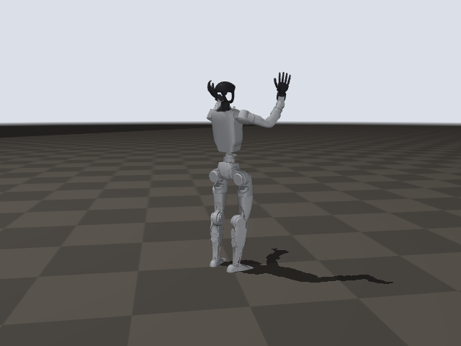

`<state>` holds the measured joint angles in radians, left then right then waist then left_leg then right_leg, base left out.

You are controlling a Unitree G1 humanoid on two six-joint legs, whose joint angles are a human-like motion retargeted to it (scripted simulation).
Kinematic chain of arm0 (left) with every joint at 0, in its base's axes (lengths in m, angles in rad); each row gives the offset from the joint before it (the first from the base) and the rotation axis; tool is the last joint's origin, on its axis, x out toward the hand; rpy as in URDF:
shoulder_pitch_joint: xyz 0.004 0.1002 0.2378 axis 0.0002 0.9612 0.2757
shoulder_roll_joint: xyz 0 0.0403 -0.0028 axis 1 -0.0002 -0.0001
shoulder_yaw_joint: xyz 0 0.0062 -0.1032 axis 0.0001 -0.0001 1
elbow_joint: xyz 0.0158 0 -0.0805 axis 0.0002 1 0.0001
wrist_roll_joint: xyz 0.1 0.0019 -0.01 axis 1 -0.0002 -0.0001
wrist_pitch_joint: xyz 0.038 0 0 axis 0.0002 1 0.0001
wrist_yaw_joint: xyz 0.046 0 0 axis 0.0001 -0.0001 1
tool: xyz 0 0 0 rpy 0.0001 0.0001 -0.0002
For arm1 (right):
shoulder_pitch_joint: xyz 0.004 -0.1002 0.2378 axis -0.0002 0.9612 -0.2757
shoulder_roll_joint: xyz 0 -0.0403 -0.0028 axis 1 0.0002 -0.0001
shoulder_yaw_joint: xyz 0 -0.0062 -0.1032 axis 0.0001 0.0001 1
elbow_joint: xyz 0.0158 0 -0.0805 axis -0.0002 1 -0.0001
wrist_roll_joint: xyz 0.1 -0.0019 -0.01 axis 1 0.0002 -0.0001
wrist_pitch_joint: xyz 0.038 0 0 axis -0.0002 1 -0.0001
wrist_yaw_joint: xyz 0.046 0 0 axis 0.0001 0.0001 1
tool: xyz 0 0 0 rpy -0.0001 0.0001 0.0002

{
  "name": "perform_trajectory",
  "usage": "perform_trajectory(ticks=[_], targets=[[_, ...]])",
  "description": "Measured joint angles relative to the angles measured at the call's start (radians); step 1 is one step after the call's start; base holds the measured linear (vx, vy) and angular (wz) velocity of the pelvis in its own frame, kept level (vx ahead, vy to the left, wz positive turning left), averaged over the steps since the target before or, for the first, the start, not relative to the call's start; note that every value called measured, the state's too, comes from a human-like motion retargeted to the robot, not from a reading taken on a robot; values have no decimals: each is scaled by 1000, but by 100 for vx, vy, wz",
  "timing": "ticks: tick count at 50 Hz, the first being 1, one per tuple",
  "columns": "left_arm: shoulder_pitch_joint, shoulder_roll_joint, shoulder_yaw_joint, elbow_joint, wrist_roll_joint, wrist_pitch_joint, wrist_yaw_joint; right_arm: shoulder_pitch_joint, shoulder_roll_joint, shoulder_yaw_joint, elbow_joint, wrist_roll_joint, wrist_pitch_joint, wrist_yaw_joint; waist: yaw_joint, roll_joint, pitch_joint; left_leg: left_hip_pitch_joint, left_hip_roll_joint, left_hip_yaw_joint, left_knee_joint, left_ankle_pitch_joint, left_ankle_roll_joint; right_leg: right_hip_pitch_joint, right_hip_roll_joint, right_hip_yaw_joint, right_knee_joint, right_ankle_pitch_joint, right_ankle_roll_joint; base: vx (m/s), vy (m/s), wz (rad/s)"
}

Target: Upper body actions

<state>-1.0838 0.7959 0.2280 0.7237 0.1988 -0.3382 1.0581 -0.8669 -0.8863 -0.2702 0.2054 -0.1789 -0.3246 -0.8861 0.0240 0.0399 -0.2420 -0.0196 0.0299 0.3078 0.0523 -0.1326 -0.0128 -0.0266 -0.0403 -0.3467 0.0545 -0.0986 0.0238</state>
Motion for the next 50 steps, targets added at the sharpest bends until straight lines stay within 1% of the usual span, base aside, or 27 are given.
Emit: perform_trajectory(ticks=[2, 3, 5, 8, 10, 12, 16, 20, 23, 25, 30, 35, 39, 42, 45, 50], targets=[[7, 9, 4, 0, -23, -54, -44, 5, -9, 3, -10, -33, 15, -11, 2, 1, -1, -1, -1, -1, 0, 0, 0, -1, -1, -1, 0, 0, 0, 0, 0, 0], [14, 26, 3, -1, 4, -75, -50, 6, -15, 8, -19, -52, 17, -19, 4, 1, -1, -2, -1, -1, 0, 0, 0, -1, -1, -1, 0, -1, 0, 0, 0, 0], [28, 63, -9, -19, 128, -68, -9, 3, -24, 27, -41, -92, 15, -38, 6, 2, 0, -3, -1, -1, 2, -1, 0, -2, -1, 0, 0, -1, 0, 0, 0, 0], [34, 112, -45, -78, 378, 3, 85, -13, -46, 66, -81, -151, 12, -48, 12, 2, 2, -2, -1, -1, 2, -1, 0, 0, -2, 0, 0, -1, 0, 0, 0, 0], [29, 134, -77, -125, 518, 14, 120, -28, -65, 95, -112, -197, 17, -52, 14, 1, 2, -2, -2, -3, 2, 0, 1, 1, -3, -2, 0, -1, 0, 0, 0, 0], [16, 143, -115, -172, 608, -8, 127, -44, -90, 128, -146, -250, 20, -57, 16, 0, 1, -3, -3, -7, 2, 1, 1, 2, -4, -4, 0, -2, 1, 0, 0, 0], [-15, 146, -193, -270, 714, -58, 102, -79, -152, 203, -225, -374, 31, -71, 17, -4, 0, -4, -5, -15, 3, 3, 2, 6, -5, -10, 0, -3, 1, 0, 0, 0], [-36, 142, -240, -344, 794, -88, 96, -111, -210, 257, -306, -529, 75, -79, 19, -7, -2, -5, -6, -19, 4, 3, 3, 8, -6, -13, 0, -5, 2, 0, 0, 0], [-38, 121, -247, -352, 788, -64, 80, -118, -213, 263, -329, -615, 134, -90, 19, -7, -5, -5, -6, -20, 3, 4, 3, 8, -5, -13, -1, -5, 2, 0, 0, 0], [-34, 104, -234, -339, 749, -42, 62, -112, -194, 252, -323, -620, 153, -96, 18, -7, -6, -6, -6, -20, 2, 5, 3, 7, -5, -13, -1, -5, 2, 0, 0, 0], [7, 75, -164, -276, 541, -14, 20, -55, -119, 184, -249, -473, 114, -90, 14, -8, -14, -12, -5, -19, 3, 4, 3, 1, -4, -13, -1, -5, 2, 0, 0, 0], [57, 47, -74, -207, 326, 3, -53, 13, -39, 83, -146, -338, 106, -87, 7, -13, -19, -14, -6, -21, 3, 4, 3, 1, -4, -14, -2, -6, 2, 0, 0, 0], [92, 30, -14, -171, 201, -13, -51, 36, 23, 35, -61, -220, 83, -83, 3, -15, -19, -10, -6, -19, 1, 4, 3, 3, -3, -13, -2, -7, 1, 0, 0, 0], [118, 36, 20, -158, 159, -20, -36, 43, 52, 15, -26, -133, 50, -58, 2, -14, -19, -9, -6, -17, 1, 3, 2, 4, -3, -11, -2, -7, 0, 0, 0, 0], [129, 41, 34, -156, 147, -21, -21, 46, 60, 11, -27, -91, 32, -46, -1, -12, -19, -9, -5, -16, 2, 3, 2, 4, -2, -10, -2, -8, 0, 0, 0, 0], [114, 39, -2, -175, 167, -31, -35, 31, 33, 58, -77, -160, 39, -77, -7, -11, -24, -11, -4, -17, 4, 2, 2, 4, -1, -10, -3, -8, 0, 0, 0, 0]])
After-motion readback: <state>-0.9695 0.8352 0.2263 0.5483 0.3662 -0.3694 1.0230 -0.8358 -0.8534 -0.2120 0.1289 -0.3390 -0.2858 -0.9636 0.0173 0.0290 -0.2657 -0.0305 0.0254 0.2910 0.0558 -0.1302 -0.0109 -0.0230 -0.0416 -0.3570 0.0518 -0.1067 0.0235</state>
